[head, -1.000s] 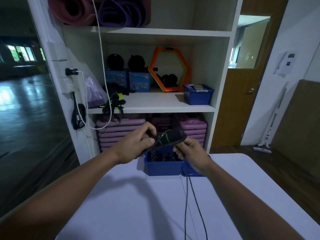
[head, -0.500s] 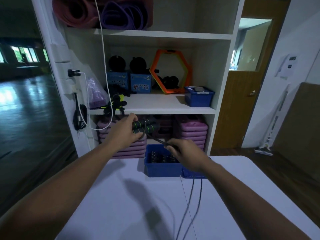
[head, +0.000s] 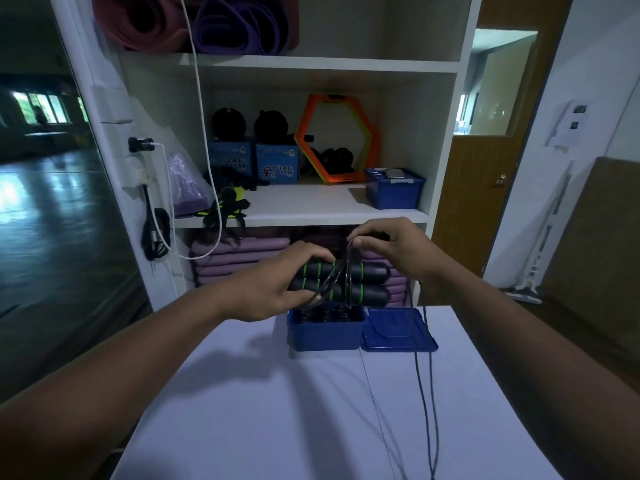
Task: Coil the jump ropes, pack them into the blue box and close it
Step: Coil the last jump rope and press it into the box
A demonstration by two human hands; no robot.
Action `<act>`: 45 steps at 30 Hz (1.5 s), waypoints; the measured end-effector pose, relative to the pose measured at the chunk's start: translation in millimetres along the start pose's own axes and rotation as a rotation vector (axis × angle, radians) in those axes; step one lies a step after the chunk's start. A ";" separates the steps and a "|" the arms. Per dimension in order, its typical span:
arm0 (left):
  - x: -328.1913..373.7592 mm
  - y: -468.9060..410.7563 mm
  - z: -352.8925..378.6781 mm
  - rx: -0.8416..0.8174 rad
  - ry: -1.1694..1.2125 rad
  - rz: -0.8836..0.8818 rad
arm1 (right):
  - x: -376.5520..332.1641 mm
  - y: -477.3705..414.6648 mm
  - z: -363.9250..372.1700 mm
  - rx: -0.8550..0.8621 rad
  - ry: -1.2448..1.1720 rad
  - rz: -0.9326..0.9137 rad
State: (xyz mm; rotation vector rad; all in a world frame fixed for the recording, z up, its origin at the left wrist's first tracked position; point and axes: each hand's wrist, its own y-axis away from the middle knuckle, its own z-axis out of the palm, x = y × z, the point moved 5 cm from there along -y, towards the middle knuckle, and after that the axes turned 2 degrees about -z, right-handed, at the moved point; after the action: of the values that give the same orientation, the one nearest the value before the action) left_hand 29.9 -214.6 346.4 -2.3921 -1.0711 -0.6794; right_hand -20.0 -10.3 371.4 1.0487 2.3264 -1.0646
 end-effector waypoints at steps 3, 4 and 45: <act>12.9 6.3 -5.2 0.002 0.162 0.013 | 17.7 12.8 14.3 0.025 -0.381 0.117; 16.7 7.3 -5.4 0.009 0.172 0.013 | 21.3 16.8 23.0 0.025 -0.506 0.128; -65.6 -12.5 -0.5 0.605 0.111 -0.302 | 42.7 54.1 125.2 -0.090 0.014 0.353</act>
State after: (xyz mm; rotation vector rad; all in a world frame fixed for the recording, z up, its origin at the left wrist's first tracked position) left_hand -18.0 -244.1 310.4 -1.6821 -1.3700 -0.4841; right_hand -3.4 -62.2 239.4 1.3695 2.0724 -0.8108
